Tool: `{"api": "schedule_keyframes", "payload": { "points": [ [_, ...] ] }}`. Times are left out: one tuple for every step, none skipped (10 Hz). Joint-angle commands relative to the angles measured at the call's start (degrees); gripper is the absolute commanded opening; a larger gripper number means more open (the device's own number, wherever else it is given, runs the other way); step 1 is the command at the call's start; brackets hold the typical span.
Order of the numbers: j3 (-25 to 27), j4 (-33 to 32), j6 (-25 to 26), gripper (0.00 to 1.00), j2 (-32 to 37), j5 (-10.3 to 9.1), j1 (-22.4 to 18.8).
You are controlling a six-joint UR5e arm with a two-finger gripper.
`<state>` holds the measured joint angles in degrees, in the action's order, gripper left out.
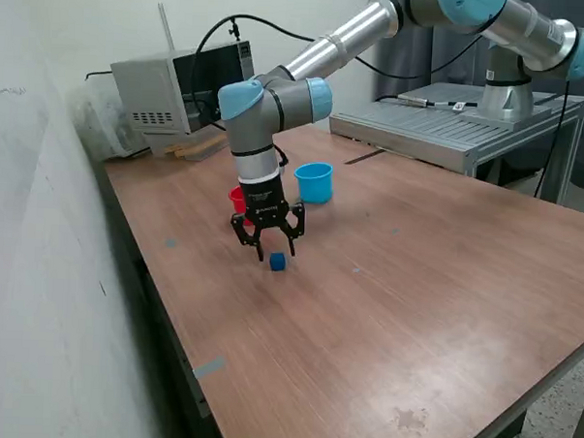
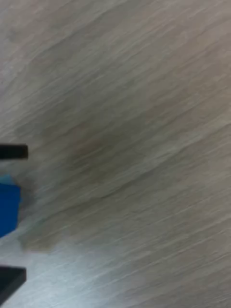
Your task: Place red objects in the red bin, and blue objects in the blue bin.
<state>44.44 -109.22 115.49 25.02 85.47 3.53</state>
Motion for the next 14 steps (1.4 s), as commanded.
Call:
{"api": "schedule_keyframes", "payload": {
  "points": [
    [-0.14, -0.72, 0.00, 0.00, -0.15, 0.04, -0.19],
    [-0.14, -1.34, 0.00, 0.00, -0.15, 0.04, -0.36],
    [-0.23, -1.34, 0.09, 0.00, -0.15, 0.22, -0.63],
    [-0.23, -1.34, 0.09, 0.00, -0.15, 0.22, -0.63],
    [-0.23, -1.34, 0.09, 0.00, -0.15, 0.39, -0.63],
    [-0.49, -1.34, 0.09, 0.00, -0.15, 0.48, -0.63],
    [-0.93, -1.34, 0.17, 0.00, -0.06, 0.66, -0.63],
    [-0.93, -1.26, 1.83, 0.00, 0.55, 1.18, -0.63],
    [-0.41, -1.08, 6.37, 0.00, 2.21, 3.80, -0.54],
    [2.47, -0.73, 13.11, 0.00, 5.27, 5.21, -0.54],
    [8.50, -0.64, 19.53, 0.00, 10.43, 5.23, -0.45],
    [11.87, 0.49, 24.73, 0.00, 13.62, 5.32, -0.11],
    [16.43, 0.76, 29.83, 0.00, 17.65, 5.40, 0.25],
    [21.78, 0.77, 33.54, 0.00, 22.39, 5.32, 0.86]
  ]
}}
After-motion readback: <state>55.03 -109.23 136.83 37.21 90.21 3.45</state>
